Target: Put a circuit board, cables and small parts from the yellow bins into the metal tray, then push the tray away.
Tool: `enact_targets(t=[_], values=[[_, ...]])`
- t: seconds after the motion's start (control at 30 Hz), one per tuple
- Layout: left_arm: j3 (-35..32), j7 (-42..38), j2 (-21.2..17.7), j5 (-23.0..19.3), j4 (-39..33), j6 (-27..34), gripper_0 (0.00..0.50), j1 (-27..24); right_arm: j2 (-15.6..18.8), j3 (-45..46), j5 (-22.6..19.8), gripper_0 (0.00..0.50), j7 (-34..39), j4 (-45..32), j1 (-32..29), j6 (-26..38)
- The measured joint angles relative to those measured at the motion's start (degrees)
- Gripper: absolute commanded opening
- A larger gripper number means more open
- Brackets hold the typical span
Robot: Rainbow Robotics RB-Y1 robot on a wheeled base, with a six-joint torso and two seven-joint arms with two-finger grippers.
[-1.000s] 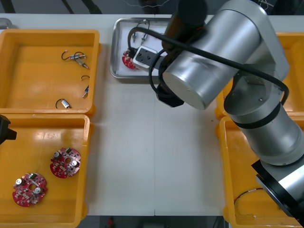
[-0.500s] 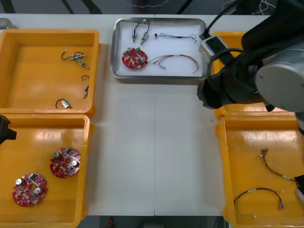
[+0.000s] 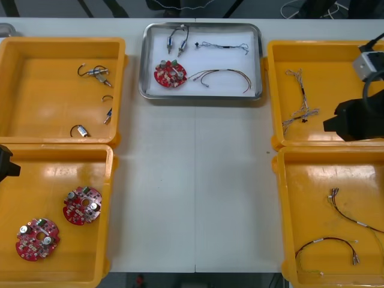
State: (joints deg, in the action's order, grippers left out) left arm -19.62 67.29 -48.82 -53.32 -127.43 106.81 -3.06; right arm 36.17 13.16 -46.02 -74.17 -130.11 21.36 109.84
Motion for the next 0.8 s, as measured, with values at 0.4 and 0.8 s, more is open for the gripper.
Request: enact_targets(t=[0.4,0.8], values=[[0.0,0.0,0.0,0.0,0.0,0.0,0.5,0.0,3.8,6.7,-0.7,0.5,0.0,-0.1,-9.7,0.0],[0.0,0.0,0.0,0.0,0.0,0.0,0.5,0.0,3.9,7.9,-0.5,0.5,0.0,-0.1,-15.3,0.0]])
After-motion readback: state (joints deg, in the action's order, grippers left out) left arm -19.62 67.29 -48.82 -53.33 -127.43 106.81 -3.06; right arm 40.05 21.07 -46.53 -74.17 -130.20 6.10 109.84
